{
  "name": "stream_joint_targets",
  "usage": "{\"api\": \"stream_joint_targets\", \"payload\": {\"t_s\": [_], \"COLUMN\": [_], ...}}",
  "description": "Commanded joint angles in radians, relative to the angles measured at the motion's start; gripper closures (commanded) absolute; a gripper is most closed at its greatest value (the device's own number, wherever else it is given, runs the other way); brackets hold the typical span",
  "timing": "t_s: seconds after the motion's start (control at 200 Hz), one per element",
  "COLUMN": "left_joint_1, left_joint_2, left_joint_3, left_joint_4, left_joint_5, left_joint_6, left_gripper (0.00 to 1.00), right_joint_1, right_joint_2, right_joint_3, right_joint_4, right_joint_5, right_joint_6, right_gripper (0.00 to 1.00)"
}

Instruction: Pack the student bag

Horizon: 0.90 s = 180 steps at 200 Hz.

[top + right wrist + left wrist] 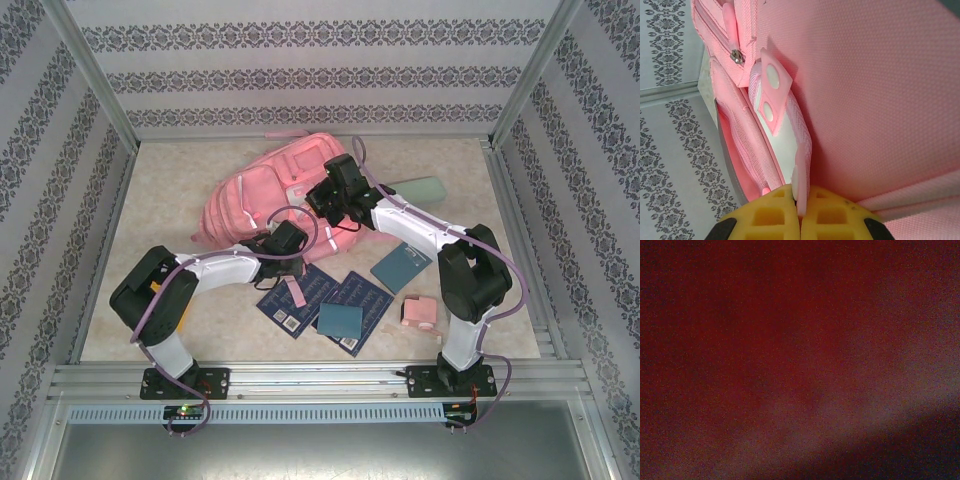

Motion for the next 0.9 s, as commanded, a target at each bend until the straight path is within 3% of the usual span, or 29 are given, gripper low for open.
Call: {"api": "stream_joint_targets", "payload": {"t_s": [0.0, 0.205, 0.35, 0.47, 0.675, 0.894], "left_joint_1": [0.016, 0.025, 0.026, 0.026, 0.027, 0.026], "left_joint_2": [0.05, 0.08, 0.091, 0.091, 0.092, 0.122], "left_joint_3": [0.02, 0.042, 0.05, 0.049, 0.041, 0.056], "left_joint_4": [-0.085, -0.134, -0.16, -0.169, -0.18, -0.185], "left_joint_5": [0.044, 0.062, 0.078, 0.088, 0.114, 0.14], "left_joint_6": [0.027, 0.043, 0.061, 0.067, 0.078, 0.09], "left_gripper": [0.84, 0.92, 0.93, 0.83, 0.8, 0.97], "right_joint_1": [-0.015, -0.025, -0.037, -0.043, -0.046, -0.054], "right_joint_2": [-0.047, -0.05, -0.053, -0.05, -0.041, -0.035], "right_joint_3": [0.013, 0.001, -0.011, -0.017, -0.011, -0.019], "right_joint_4": [0.045, 0.045, 0.045, 0.046, 0.048, 0.05], "right_joint_5": [-0.022, -0.027, -0.026, -0.03, -0.033, -0.031], "right_joint_6": [-0.021, -0.028, -0.036, -0.036, -0.038, -0.04], "right_gripper": [1.0, 1.0, 1.0, 1.0, 1.0, 1.0]}}
